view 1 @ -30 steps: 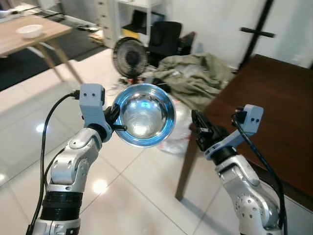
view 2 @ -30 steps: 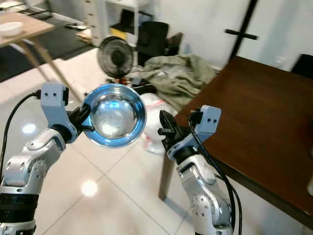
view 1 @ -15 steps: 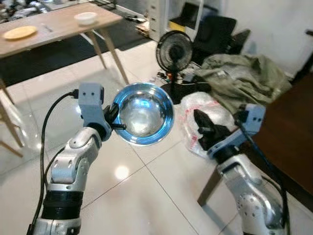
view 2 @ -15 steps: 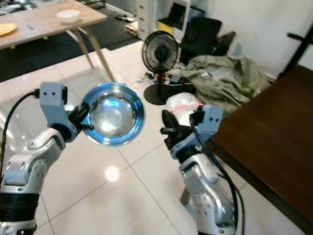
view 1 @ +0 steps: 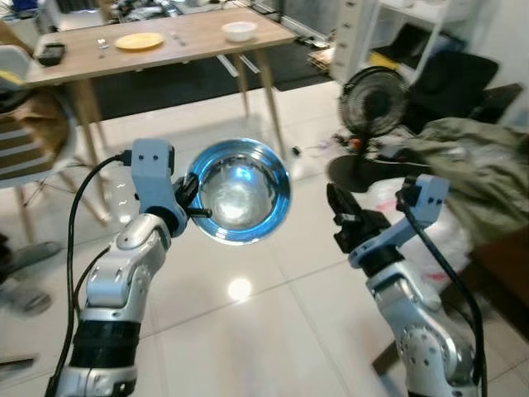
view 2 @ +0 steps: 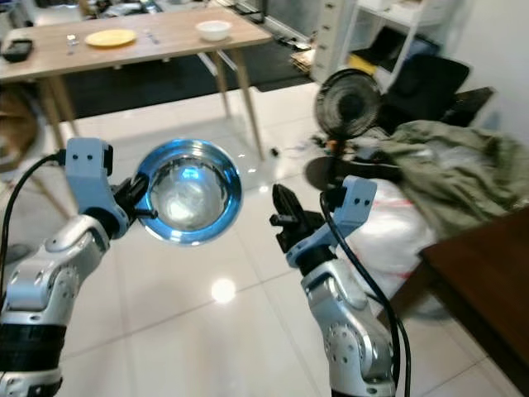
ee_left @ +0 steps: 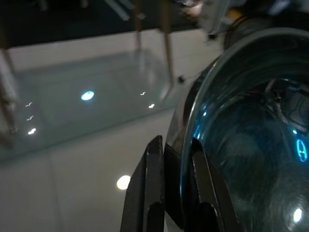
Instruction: Setting the table
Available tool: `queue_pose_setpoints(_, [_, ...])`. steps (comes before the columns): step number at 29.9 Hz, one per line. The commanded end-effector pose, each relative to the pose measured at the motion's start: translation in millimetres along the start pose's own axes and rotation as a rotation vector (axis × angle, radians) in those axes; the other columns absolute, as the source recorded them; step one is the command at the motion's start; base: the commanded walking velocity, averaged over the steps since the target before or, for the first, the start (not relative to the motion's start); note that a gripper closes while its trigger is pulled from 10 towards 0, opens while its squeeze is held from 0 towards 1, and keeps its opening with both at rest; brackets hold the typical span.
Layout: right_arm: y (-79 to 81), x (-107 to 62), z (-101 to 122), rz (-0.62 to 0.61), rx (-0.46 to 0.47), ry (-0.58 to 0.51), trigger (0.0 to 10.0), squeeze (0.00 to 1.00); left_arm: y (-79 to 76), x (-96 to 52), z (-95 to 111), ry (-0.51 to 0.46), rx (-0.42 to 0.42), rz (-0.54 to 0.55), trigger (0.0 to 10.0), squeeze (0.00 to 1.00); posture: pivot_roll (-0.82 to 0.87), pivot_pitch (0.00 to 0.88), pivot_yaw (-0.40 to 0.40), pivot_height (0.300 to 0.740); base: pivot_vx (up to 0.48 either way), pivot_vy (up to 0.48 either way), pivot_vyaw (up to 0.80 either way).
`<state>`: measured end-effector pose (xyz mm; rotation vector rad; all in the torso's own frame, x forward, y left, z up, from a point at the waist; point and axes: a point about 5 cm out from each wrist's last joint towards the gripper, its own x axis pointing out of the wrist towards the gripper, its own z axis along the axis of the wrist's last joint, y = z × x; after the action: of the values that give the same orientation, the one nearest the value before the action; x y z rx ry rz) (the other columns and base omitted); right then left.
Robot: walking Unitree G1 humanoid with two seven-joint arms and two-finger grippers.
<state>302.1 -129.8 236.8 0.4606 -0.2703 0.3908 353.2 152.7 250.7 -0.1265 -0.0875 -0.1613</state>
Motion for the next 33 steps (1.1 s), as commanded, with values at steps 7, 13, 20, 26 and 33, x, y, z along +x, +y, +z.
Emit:
queue_pose_setpoints(7, [3.0, -0.8, -0.8, 0.018, -0.020, 0.005, 10.0, 0.00, 9.3, 1.7, 1.1, -0.015, 0.027, 0.074, 10.0, 0.00, 0.03, 0.135, 0.110, 0.740, 0.069, 0.000, 0.78])
queue_pose_setpoints(13, [10.3, -2.4, -9.5, 0.059, -0.078, 0.059, 10.0, 0.00, 16.3, 3.0, -1.4, -0.006, 0.028, 0.128, 10.0, 0.00, 0.03, 0.136, 0.108, 0.740, 0.480, 0.000, 0.11])
queue_pose_setpoints(20, [8.5, -2.8, -9.5, 0.054, -0.078, 0.059, 10.0, 0.00, 16.4, 3.1, -1.9, -0.006, 0.030, 0.131, 10.0, 0.00, 0.03, 0.136, 0.106, 0.740, 0.480, 0.000, 0.00])
queue_pose_setpoints(26, [7.6, -2.8, -8.6, 0.051, -0.073, 0.052, 10.0, 0.00, 15.9, 3.6, -2.4, -0.007, 0.032, 0.132, 10.0, 0.00, 0.03, 0.135, 0.107, 0.740, 0.480, 0.000, 0.00])
queue_pose_setpoints(33, [0.8, -2.8, -7.5, -0.005, -0.102, 0.035, 10.0, 0.00, 15.4, 4.1, -3.2, -0.009, 0.042, 0.129, 10.0, 0.00, 0.03, 0.134, 0.108, 0.740, 0.480, 0.000, 0.00])
